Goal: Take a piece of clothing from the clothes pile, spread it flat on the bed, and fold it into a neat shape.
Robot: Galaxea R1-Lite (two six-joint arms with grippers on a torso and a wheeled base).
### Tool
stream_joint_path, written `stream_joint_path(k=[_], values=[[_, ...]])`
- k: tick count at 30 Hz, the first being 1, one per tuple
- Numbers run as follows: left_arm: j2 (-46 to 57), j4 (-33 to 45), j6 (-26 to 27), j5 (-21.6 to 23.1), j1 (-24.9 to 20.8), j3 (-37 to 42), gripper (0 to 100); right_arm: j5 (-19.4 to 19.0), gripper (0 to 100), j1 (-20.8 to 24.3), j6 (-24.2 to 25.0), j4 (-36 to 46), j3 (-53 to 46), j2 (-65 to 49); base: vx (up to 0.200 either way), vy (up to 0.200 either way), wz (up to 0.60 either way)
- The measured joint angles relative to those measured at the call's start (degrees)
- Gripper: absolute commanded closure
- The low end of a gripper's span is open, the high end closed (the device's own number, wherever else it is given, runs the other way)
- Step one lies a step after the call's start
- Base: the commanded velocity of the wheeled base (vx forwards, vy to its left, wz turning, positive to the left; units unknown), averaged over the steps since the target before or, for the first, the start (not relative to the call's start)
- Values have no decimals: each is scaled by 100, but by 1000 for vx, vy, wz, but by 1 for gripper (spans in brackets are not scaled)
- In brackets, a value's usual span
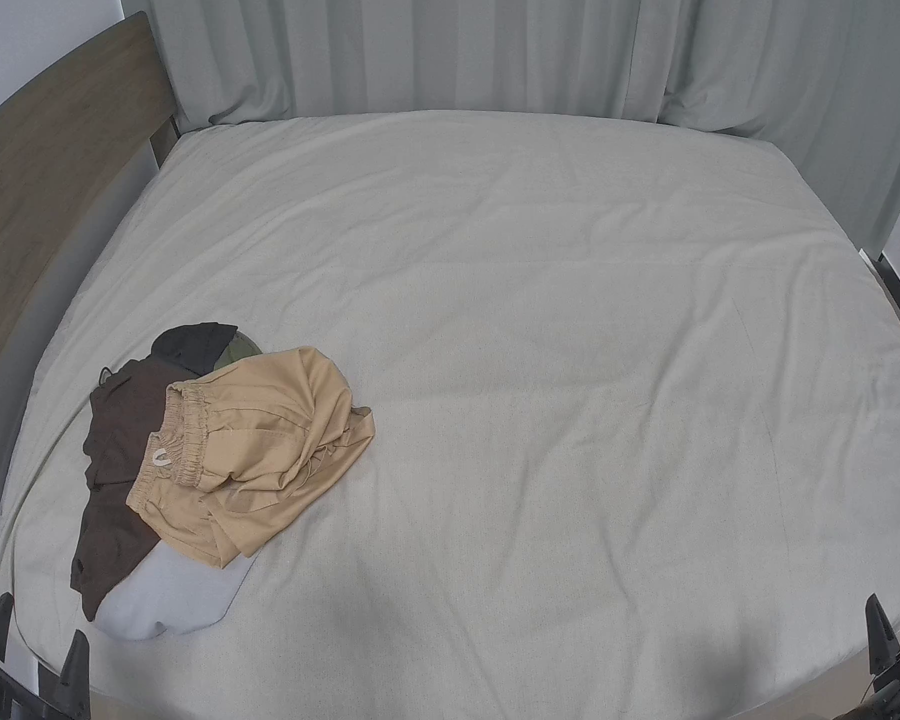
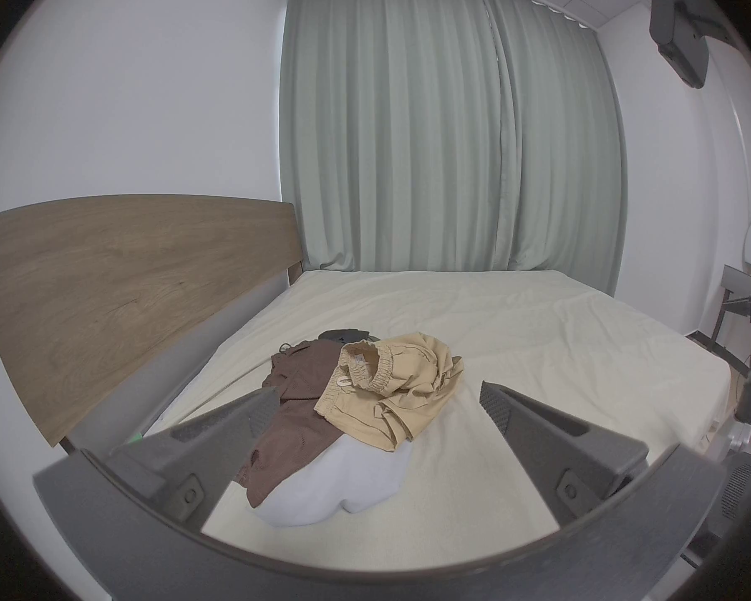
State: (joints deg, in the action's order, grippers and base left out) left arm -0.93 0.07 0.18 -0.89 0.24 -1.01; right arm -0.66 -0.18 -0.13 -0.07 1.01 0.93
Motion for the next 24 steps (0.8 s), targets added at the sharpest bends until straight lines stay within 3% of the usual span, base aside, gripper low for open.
stream_joint_path(k=[24], values=[[0,-21,-13,73,0,0,0,-7,0,7,-2,0,0,0,0,0,0]])
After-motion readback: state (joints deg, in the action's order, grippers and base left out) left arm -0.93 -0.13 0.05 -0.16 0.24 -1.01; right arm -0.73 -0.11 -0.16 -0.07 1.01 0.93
